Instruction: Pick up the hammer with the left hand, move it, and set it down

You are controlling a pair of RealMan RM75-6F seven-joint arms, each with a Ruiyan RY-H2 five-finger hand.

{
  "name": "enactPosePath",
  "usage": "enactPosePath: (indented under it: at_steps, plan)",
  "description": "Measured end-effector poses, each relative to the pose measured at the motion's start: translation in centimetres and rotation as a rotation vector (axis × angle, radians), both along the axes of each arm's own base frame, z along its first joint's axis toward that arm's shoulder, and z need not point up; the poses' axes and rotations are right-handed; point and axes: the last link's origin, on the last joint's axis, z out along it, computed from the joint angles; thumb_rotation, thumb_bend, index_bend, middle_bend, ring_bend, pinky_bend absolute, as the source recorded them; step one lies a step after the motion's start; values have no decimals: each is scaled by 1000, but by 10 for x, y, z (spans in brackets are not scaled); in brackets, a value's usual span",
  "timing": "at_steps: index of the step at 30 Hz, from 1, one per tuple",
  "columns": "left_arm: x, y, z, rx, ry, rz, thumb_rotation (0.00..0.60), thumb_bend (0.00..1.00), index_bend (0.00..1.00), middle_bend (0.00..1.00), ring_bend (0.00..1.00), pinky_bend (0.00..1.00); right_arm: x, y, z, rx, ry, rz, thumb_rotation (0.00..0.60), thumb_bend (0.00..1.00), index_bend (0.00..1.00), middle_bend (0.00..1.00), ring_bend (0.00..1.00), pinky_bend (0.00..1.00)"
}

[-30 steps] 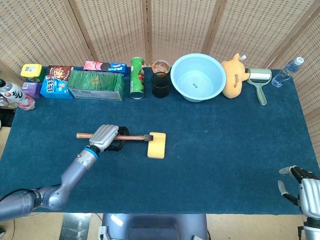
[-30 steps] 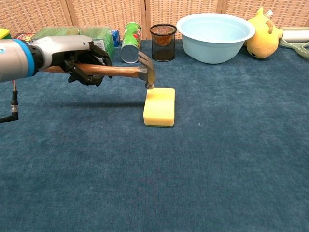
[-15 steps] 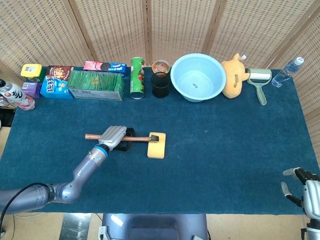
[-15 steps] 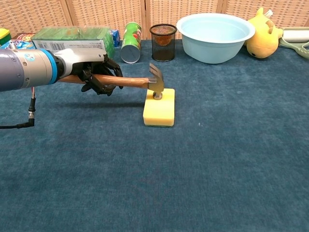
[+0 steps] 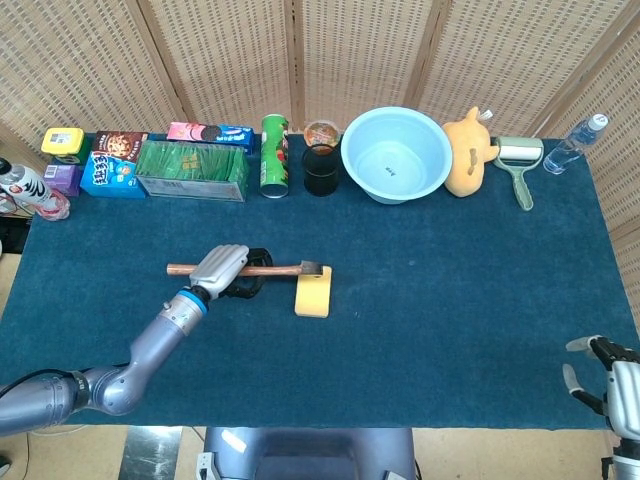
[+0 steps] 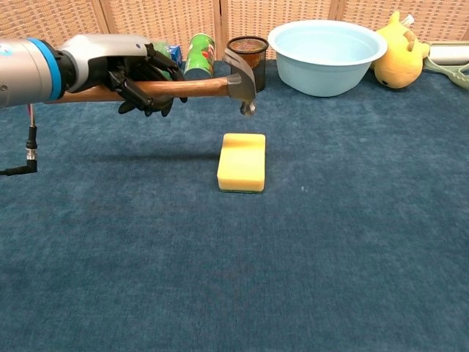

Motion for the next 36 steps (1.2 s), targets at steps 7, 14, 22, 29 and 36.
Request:
enactPosePath:
  at_steps: [7,14,22,29,36]
  plan:
    - [-11,2,-12,-39,31,19,600,577,518,573,587,755,-2,0,-1,6,-1,-7,600,388,445,442,473,434]
    - [-20,6,-36,-70,114,35,600,577,518,573,588,755,-5,2,1,-1,-1,-19,600,389,445,441,473,434]
    - [-12,5,-36,-67,86,34,600,578,518,573,587,755,-6,1,0,1,-4,-16,600,387,445,441,473,433]
    - [-19,-2,-10,1,39,3,600,574,517,573,588,755,-3,-1,-3,10,-1,-7,600,388,445,440,473,433]
    - [-53,-14,2,9,72,38,600,572,518,573,588,755,0,-4,-4,19,5,1,600,388,445,440,473,433]
